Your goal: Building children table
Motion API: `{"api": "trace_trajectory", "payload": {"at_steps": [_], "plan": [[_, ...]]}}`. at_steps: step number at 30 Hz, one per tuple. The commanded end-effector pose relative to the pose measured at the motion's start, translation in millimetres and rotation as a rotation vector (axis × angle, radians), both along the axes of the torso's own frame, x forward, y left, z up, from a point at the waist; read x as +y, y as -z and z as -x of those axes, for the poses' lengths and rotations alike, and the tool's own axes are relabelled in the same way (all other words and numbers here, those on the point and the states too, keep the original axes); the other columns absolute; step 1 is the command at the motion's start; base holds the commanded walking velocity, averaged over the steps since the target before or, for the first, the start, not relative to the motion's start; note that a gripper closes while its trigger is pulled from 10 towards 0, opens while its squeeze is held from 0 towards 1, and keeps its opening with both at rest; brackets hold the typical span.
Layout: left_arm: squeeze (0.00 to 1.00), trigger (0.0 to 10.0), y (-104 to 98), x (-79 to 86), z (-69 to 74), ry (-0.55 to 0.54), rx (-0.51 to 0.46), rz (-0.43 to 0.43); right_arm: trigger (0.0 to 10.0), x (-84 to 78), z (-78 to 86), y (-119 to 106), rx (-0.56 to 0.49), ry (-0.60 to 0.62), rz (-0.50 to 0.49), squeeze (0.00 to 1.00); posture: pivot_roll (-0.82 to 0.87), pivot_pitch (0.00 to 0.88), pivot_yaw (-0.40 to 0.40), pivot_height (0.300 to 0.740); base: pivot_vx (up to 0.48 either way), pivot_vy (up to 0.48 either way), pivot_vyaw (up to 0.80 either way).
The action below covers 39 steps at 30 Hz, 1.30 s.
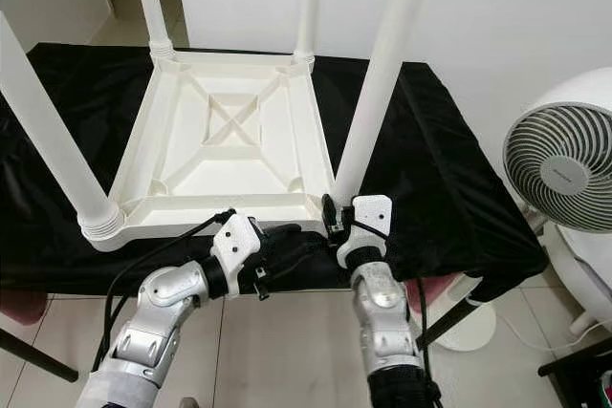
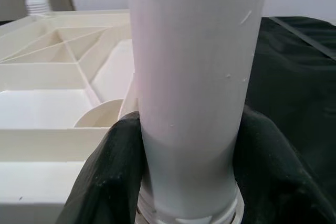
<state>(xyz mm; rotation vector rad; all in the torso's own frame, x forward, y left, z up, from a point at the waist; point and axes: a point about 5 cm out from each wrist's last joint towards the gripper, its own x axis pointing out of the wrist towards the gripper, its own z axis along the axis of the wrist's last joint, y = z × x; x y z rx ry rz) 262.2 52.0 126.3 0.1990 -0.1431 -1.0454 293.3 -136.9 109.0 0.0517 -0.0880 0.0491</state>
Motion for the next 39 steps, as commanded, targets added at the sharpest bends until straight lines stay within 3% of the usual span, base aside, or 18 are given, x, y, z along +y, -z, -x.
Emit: {"api": "trace_trajectory", "payload": {"at_steps": [1,5,10,11,15,16,17,22,27,33,34,39], "plan": [[0.0,10.0,0,2.1,-6.4,-0.148,-0.007,0.032,0.0,-8.5,5.8,18,0.106,0.104,-0.015,0.0,0.04,0.041,-0.037,0.74,0.0,0.0,0.0],[0.0,10.0,0,0.6,-6.3,-0.145,-0.009,0.032,0.0,1.3,7.1,16,0.105,0.118,-0.033,0.0,0.04,0.041,-0.04,0.74,0.0,0.0,0.0],[0.0,10.0,0,1.5,-6.8,-0.147,-0.009,0.032,0.0,0.2,8.4,16,0.109,0.116,-0.024,0.0,0.04,0.041,-0.04,0.74,0.0,0.0,0.0],[0.0,10.0,0,2.2,-7.5,-0.149,-0.01,0.031,10.0,-3.2,7.5,15,0.112,0.118,-0.014,0.0,0.04,0.038,-0.041,0.74,0.0,0.0,0.0],[0.0,10.0,0,2.7,-8.0,-0.151,-0.011,0.031,10.0,-4.5,6.6,13,0.098,0.097,-0.019,0.0,0.04,0.038,-0.041,0.74,0.0,0.0,0.0],[0.0,10.0,0,2.8,-8.1,-0.151,-0.011,0.031,10.0,-5.5,6.6,12,0.087,0.09,-0.024,0.68,0.04,0.038,-0.041,0.74,0.0,0.0,0.0],[0.0,10.0,0,3.0,-8.6,-0.152,-0.012,0.032,10.0,-9.2,6.3,9,0.067,0.055,-0.017,1.0,0.04,0.037,-0.039,0.74,0.0,0.0,0.0],[0.0,10.0,0,3.2,-8.9,-0.152,-0.013,0.032,10.0,-16.5,5.1,5,0.046,0.01,-0.002,1.0,0.04,0.036,-0.038,0.74,0.0,0.0,0.0],[0.0,10.0,-1,4.1,-8.8,-0.149,-0.016,0.03,10.0,-38.0,-3.7,-10,-0.014,-0.099,0.07,1.0,0.05,0.032,-0.034,0.74,0.0,0.0,0.0],[0.0,10.0,-1,5.1,-8.9,-0.15,-0.016,0.027,10.0,-38.3,-5.5,-15,-0.019,-0.22,0.101,1.0,0.05,0.028,-0.033,0.74,0.0,0.0,0.0],[0.0,10.0,-1,5.4,-8.7,-0.149,-0.016,0.027,10.0,-37.7,-5.8,-17,-0.025,-0.268,0.124,0.0,0.06,0.027,-0.031,0.74,0.0,0.0,0.0],[0.0,10.0,-1,6.1,-8.1,-0.148,-0.018,0.024,10.0,-38.4,-6.8,-24,-0.047,-0.373,0.151,0.0,0.06,0.02,-0.033,0.74,0.0,0.0,0.0]]}}
